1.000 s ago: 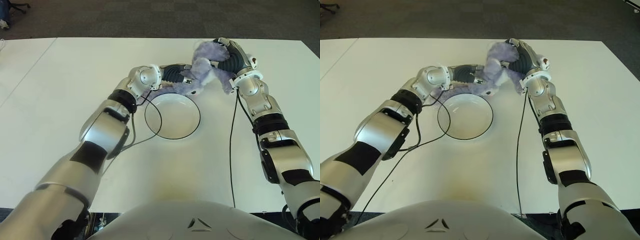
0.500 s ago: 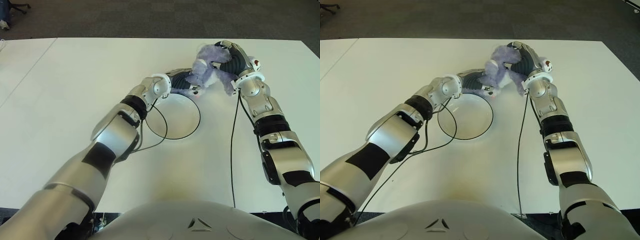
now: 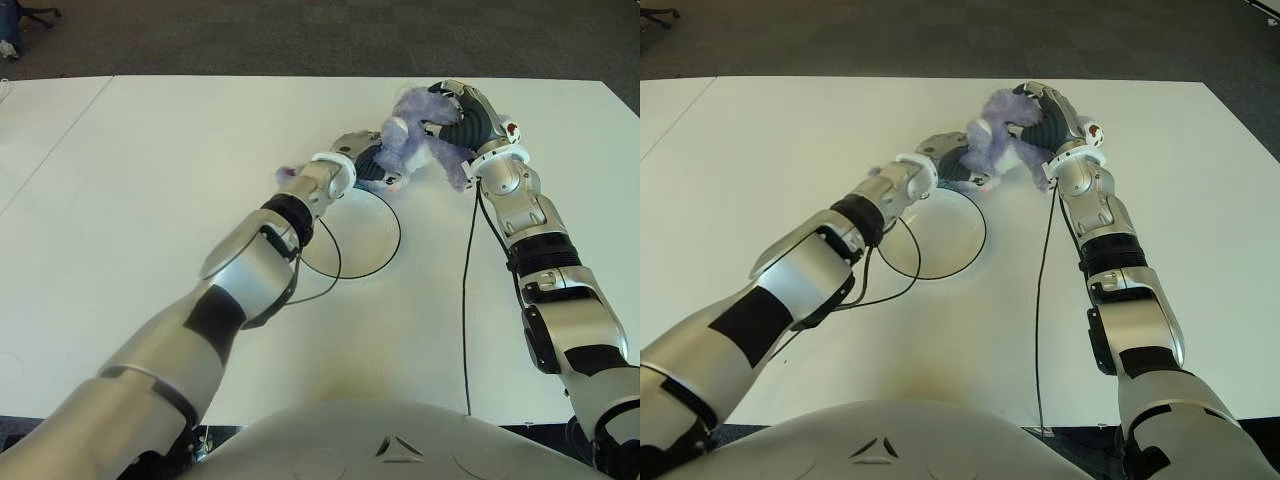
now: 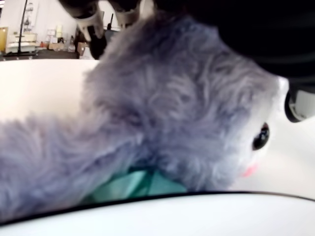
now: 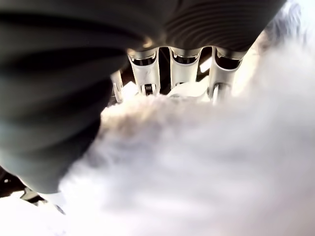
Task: Put the doll into the plate.
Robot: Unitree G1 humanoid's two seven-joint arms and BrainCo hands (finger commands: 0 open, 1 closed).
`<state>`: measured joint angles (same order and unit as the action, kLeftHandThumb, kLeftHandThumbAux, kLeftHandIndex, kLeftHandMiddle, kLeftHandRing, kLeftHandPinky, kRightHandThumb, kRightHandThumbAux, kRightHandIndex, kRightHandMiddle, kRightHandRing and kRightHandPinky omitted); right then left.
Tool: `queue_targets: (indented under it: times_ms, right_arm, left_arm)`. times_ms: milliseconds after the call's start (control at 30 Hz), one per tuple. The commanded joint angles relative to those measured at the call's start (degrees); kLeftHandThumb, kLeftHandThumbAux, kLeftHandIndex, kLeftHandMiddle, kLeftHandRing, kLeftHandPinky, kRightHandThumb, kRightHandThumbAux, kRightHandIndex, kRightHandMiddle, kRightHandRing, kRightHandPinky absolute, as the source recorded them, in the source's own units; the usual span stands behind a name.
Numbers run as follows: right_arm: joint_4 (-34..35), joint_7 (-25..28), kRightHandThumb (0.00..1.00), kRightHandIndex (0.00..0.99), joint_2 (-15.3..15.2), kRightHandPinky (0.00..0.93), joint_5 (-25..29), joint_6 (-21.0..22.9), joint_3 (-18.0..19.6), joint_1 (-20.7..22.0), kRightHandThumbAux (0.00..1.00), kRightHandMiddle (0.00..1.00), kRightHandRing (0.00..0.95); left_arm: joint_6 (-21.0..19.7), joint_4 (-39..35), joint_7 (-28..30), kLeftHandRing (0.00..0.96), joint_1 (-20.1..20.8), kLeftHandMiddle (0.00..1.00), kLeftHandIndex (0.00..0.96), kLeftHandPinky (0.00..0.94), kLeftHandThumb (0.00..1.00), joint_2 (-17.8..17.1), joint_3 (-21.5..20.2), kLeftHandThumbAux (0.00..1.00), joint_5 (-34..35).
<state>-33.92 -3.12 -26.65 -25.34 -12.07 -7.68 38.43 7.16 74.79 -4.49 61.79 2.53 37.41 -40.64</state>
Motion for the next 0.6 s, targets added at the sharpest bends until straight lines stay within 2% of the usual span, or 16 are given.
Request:
queue_targets:
  times_ms: [33,300,500,533,567,600]
  right_arm:
    - [0.76,0.00,0.681,0.436,0.50,0.843,0.53,-2.13,-0.33,-0.08,0.728,0.867,0.862]
    - [0.10,0.24,0.680,0.437,0.35,0.867,0.92,-2.63,-0.22,0.40,0.728,0.868,0.866]
    - [0.19,1.00,0.681,0.437,0.43,0.845,2.05,-2.53,0.30,0.30,0.728,0.865,0.862]
    - [0.36,1.07,0.681,0.437,0.40,0.845,2.20,-2.49,0.36,0.20,0.728,0.864,0.861]
    - [0.54,1.13,0.681,0.437,0.39,0.845,2.33,-2.45,0.42,0.09,0.728,0.864,0.861]
    - [0.74,1.20,0.681,0.437,0.32,0.845,2.45,-2.45,0.49,-0.08,0.728,0.864,0.861]
  left_arm:
    - [-2.71,2.53,0.67,0.000,-3.03,0.000,0.000,0.000,0.159,1.25,1.36,0.283,-1.63]
    - [-5.92,3.33,-1.96,0.000,-4.22,0.000,0.000,0.000,0.191,2.40,1.25,0.284,-1.84]
    - [-8.85,4.36,-5.14,0.000,-5.27,0.000,0.000,0.000,0.199,3.17,1.70,0.319,-2.72]
    - [-9.19,4.50,-5.77,0.023,-5.40,0.000,0.009,0.152,0.271,3.22,1.76,0.375,-2.81]
    - [-9.50,4.63,-6.50,0.027,-5.50,0.000,0.011,0.177,0.284,3.23,1.83,0.385,-2.90]
    - [-9.73,4.71,-6.99,0.132,-5.57,0.045,0.068,0.272,0.348,3.29,1.88,0.410,-2.96]
